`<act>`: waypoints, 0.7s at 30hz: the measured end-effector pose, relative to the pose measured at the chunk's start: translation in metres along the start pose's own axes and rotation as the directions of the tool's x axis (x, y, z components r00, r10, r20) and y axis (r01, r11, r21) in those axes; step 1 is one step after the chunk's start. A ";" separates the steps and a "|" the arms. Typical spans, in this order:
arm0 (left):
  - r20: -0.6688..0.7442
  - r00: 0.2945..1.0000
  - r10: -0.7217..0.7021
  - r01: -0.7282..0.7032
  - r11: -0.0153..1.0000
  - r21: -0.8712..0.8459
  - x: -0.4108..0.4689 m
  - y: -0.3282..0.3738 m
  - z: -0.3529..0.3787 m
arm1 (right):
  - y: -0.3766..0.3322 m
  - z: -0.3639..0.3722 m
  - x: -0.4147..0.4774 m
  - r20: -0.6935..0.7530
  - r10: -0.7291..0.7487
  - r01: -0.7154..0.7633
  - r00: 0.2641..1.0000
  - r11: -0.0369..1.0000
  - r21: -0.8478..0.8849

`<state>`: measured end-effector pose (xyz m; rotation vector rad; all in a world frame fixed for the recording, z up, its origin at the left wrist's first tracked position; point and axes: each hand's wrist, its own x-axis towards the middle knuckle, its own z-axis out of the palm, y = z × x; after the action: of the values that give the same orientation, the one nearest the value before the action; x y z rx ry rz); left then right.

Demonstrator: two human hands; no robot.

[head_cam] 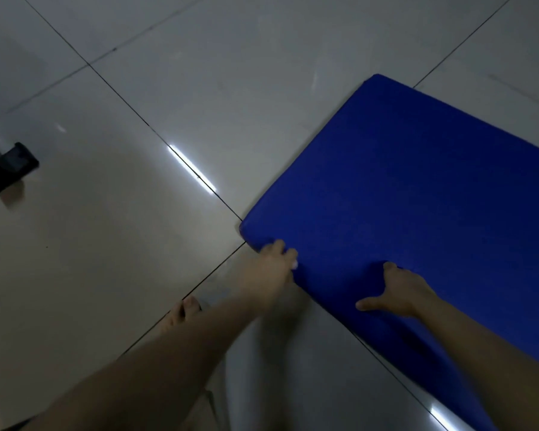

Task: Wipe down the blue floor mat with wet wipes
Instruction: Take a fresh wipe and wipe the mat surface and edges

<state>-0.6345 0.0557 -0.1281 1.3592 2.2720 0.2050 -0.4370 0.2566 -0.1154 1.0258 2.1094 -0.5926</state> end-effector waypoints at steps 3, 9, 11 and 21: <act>-0.201 0.946 -0.255 0.245 0.967 -0.075 0.019 -0.049 -0.016 | -0.001 -0.001 0.000 0.003 0.003 -0.003 1.000 1.000 0.007; -0.225 0.854 -0.469 0.412 0.874 -0.259 0.021 -0.020 -0.012 | -0.003 -0.003 0.001 0.018 0.025 -0.024 1.000 1.000 -0.012; -0.148 0.906 -0.397 0.363 0.907 -0.215 0.007 0.015 0.007 | -0.003 -0.004 0.001 0.028 0.028 -0.028 0.999 0.999 -0.018; -0.040 0.998 -0.043 0.043 0.999 -0.004 0.002 0.006 0.000 | 0.002 0.000 0.001 0.010 0.004 -0.004 1.000 1.000 0.022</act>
<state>-0.6305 0.0601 -0.1270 1.3141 2.3307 0.2235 -0.4356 0.2582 -0.1169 1.0367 2.0960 -0.6196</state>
